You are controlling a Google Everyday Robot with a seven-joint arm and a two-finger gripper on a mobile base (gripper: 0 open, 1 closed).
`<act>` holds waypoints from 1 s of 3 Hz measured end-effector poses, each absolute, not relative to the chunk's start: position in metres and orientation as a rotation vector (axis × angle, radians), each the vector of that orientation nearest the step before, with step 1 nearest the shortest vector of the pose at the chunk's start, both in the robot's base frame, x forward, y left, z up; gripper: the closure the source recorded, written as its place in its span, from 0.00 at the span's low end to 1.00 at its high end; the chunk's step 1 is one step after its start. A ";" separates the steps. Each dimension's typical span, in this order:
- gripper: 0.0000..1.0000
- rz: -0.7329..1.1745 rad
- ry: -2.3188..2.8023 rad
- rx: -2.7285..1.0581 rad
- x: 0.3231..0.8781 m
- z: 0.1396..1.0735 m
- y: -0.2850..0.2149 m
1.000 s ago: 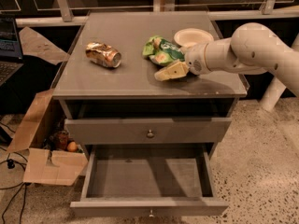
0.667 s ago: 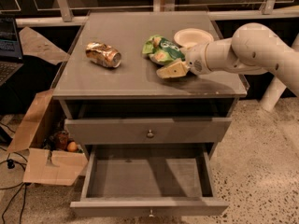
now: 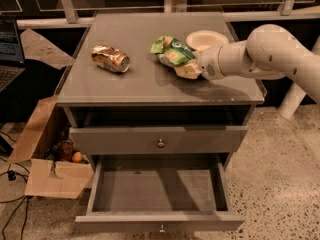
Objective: Place green rice chip bag into middle drawer
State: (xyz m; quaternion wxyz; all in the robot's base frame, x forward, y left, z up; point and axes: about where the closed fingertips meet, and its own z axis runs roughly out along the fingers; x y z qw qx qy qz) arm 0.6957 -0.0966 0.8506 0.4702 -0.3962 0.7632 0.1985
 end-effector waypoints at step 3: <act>1.00 0.493 1.847 -1.013 0.689 0.857 -0.095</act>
Offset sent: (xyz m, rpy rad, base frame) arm 0.0000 0.0000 0.0000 0.0000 0.0000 0.0000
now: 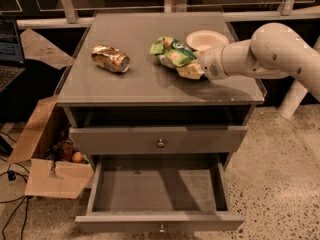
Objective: Place green rice chip bag into middle drawer
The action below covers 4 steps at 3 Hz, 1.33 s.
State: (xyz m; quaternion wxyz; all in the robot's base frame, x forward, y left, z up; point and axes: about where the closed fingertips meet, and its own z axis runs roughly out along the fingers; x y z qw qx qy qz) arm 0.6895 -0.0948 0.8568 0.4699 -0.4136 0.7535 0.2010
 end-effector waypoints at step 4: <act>1.00 0.499 1.796 -1.021 0.585 0.904 -0.163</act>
Offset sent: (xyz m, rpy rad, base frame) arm -0.0759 -0.0746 0.0516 -0.0235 -0.0524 -0.0152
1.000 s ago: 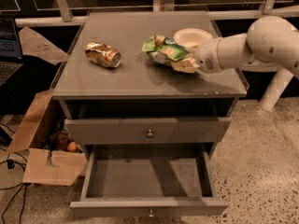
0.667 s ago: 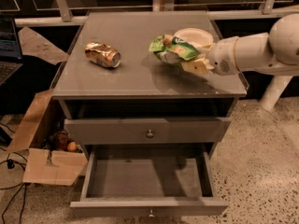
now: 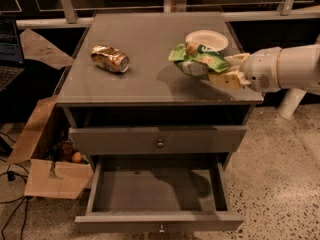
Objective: Place green rice chip bag into middle drawer
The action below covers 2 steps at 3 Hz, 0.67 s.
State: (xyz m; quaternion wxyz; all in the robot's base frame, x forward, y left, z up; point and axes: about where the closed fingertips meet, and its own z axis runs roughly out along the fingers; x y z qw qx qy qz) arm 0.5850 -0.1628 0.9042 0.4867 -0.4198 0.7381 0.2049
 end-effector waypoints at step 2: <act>1.00 0.531 1.752 -0.978 0.537 0.904 -0.173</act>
Offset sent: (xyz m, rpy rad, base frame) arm -0.0718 -0.0188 -0.0067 0.1110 -0.0411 -0.0302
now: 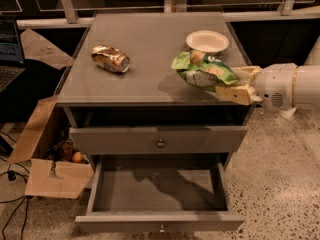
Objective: Place green rice chip bag into middle drawer
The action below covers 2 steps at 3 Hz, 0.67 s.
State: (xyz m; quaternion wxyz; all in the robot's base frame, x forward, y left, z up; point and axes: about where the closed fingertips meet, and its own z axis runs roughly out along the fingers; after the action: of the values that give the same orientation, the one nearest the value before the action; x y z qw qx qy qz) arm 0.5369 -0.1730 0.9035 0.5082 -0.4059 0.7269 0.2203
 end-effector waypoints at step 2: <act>1.00 0.538 1.737 -0.997 0.525 0.905 -0.165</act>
Offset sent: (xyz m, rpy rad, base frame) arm -0.0277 0.0132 0.0026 0.0003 -0.0171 0.0360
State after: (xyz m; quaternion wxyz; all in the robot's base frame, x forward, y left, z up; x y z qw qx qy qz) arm 0.5254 -0.1651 0.9051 0.5088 -0.4138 0.7211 0.2234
